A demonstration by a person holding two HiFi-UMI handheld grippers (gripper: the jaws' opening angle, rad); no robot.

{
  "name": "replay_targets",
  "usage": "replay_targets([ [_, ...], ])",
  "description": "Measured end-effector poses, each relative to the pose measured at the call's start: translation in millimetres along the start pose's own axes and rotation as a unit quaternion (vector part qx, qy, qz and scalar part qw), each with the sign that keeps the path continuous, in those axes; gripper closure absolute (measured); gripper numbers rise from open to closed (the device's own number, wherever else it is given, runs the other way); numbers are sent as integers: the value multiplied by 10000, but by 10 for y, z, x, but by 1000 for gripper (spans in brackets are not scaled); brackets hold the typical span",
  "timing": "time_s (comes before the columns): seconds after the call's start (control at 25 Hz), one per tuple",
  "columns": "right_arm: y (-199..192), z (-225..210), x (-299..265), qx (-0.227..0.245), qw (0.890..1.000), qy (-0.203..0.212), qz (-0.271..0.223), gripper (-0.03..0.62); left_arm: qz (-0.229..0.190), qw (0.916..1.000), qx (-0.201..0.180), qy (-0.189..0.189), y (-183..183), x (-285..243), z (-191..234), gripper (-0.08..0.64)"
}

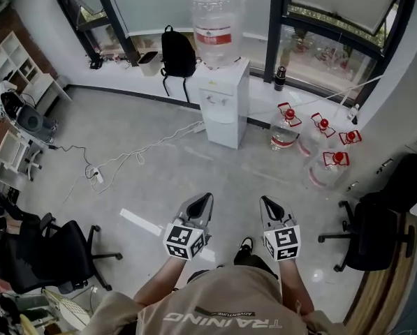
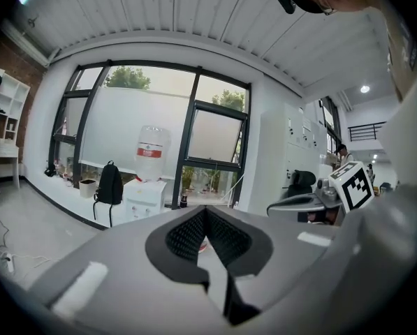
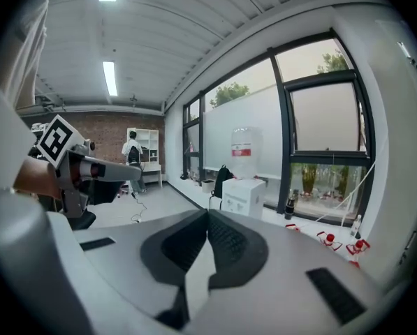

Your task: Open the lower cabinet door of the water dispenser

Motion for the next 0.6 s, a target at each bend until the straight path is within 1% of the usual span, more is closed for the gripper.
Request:
replay_targets([
  [0.12, 39, -264, -200, -83, 9999, 102, 29, 581, -2, 9999, -153, 21, 154, -341, 30, 552],
  [0.28, 50, -547, -456, -57, 9991, 371, 207, 581, 17, 9997, -217, 130, 271, -698, 28, 552],
  [0.44, 65, -781, -748, 58, 9980, 538, 325, 581, 82, 9994, -176, 280, 265, -956, 93, 552],
  [0.6, 58, -862, -966, -35, 9971, 637, 417, 581, 228, 9990, -172, 338, 181, -1110, 204, 552],
])
Point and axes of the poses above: the fingertips, and each gripper's own axes: x backward along the fingers, z to its left, y out of its top, the point moved 2 cm from there along x, backward along the fingers, and after that the axes turned 11 degrees about -x, right-handed, at the moved point
